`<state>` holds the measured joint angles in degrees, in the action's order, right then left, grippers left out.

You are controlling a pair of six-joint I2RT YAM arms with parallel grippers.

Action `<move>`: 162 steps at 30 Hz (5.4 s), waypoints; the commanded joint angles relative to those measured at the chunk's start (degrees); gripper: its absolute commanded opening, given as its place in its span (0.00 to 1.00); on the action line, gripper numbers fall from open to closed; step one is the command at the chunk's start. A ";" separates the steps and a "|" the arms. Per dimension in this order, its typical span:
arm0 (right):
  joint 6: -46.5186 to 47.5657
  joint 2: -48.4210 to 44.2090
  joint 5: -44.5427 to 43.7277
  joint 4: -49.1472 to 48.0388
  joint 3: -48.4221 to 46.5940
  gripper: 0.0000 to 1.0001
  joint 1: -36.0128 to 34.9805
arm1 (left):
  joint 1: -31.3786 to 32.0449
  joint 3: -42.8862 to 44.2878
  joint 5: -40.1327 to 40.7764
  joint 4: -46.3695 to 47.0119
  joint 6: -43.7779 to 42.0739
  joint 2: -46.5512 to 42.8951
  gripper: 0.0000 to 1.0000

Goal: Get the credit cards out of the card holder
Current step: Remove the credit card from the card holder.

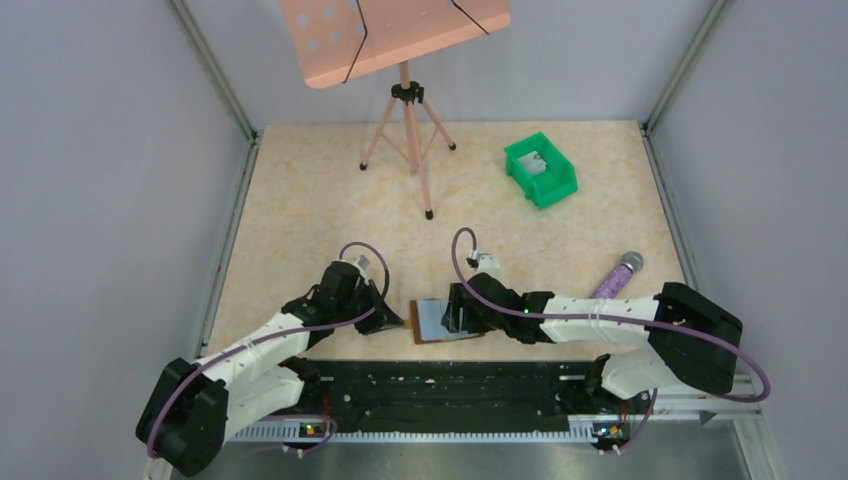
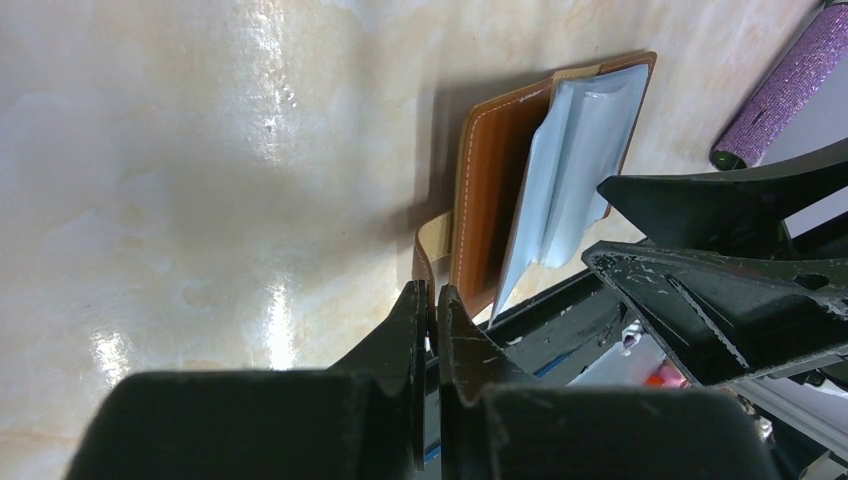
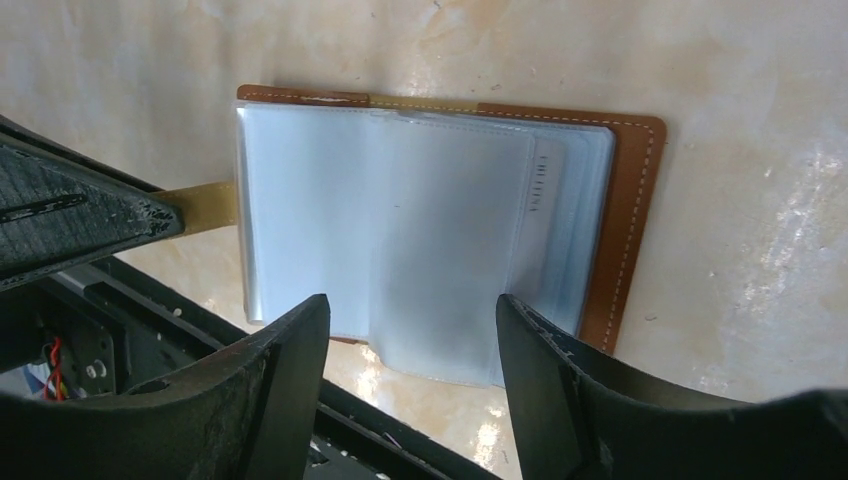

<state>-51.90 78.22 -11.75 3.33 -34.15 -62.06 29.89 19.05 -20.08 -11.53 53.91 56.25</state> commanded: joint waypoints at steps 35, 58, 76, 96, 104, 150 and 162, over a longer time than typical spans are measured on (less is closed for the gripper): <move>1.59 2.07 -1.20 1.23 -3.59 0.63 0.40 | 0.00 -0.18 -1.28 2.35 0.21 -1.18 0.04; 0.43 2.34 4.01 -5.86 -2.95 0.62 0.30 | 0.05 -0.58 -1.28 2.57 0.55 -2.32 0.04; 3.50 1.11 -4.93 5.37 -5.38 0.63 0.49 | 0.08 -0.51 -1.69 2.97 0.93 -2.40 0.04; 0.38 4.73 5.17 -7.42 -1.90 0.63 0.48 | 0.06 0.18 -2.33 4.80 0.69 0.33 0.04; -0.91 5.74 8.45 -11.66 -1.56 0.63 0.53 | 0.13 -0.03 -2.43 5.07 0.74 0.31 0.04; 4.98 -5.81 -3.92 5.09 -2.84 0.66 2.25 | 0.17 1.61 -0.58 1.92 -0.56 -0.29 0.22; 5.38 0.20 -2.16 1.60 -2.84 0.66 2.74 | 0.11 1.69 -0.82 2.36 -0.74 0.43 0.17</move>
<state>-47.48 76.40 -13.45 6.79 -36.36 -59.72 29.89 18.74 -21.10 -10.96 53.87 56.29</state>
